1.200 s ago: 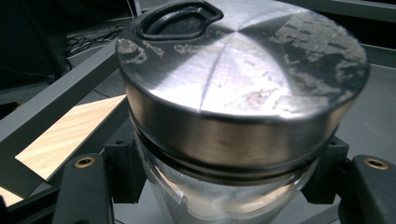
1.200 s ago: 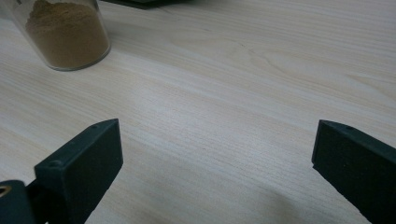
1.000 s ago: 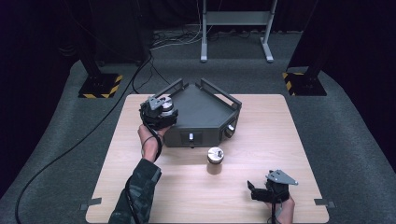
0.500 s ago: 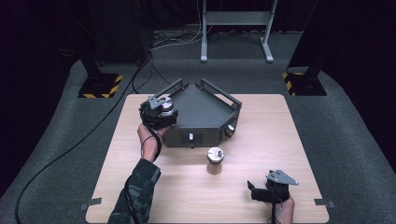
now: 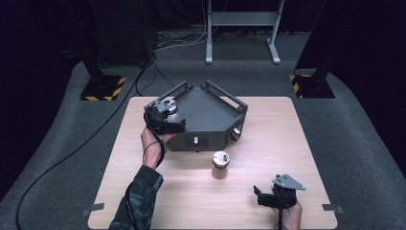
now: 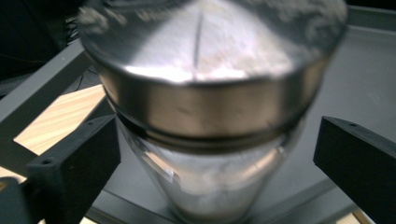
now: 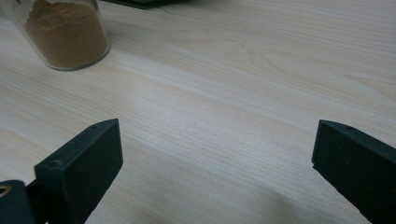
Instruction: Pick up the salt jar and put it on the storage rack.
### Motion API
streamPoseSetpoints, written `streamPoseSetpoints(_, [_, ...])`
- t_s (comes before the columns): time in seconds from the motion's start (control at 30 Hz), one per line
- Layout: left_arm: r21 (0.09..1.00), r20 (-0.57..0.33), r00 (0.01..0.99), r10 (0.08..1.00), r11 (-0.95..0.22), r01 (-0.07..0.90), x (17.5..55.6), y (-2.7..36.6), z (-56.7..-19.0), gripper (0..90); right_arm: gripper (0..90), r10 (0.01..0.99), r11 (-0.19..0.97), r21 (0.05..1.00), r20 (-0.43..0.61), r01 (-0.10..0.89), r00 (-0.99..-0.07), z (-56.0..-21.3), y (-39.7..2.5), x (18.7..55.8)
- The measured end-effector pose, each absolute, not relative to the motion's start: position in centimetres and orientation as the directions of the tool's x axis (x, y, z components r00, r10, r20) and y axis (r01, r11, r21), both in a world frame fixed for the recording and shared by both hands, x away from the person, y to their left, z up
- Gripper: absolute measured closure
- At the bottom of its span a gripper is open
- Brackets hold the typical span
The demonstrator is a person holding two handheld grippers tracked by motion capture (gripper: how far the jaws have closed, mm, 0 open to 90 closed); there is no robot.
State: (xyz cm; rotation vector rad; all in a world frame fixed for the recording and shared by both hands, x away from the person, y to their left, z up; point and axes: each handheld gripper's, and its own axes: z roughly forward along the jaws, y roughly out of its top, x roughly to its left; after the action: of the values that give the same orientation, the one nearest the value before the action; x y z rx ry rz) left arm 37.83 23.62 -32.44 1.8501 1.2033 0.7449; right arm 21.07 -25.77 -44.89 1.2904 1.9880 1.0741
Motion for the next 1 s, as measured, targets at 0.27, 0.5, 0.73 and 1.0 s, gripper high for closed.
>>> streamPoseSetpoints(0.27, [0.855, 0.098, 0.368, 0.924, -0.268, 0.444, 35.9, 23.4, -33.2, 0.1, 0.9, 0.917, 0.228, 0.840, -0.015, 0.492, -0.400, -44.9, -25.7, 21.1])
streamPoseSetpoints(0.5, [0.861, 0.107, 0.357, 0.928, -0.267, 0.434, 33.8, 23.8, -34.9, 0.1, 0.9, 0.917, 0.229, 0.840, -0.017, 0.492, -0.398, -44.9, -25.6, 21.0])
streamPoseSetpoints(0.73, [0.848, 0.113, 0.354, 0.928, -0.276, 0.452, 31.4, 23.8, -37.1, 0.1, 0.9, 0.917, 0.231, 0.839, -0.018, 0.493, -0.398, -44.9, -25.6, 21.1])
streamPoseSetpoints(1.0, [0.828, 0.104, 0.370, 0.923, -0.287, 0.482, 29.2, 23.9, -39.9, 0.1, 0.9, 0.916, 0.237, 0.835, -0.022, 0.496, -0.400, -44.8, -25.5, 21.2])
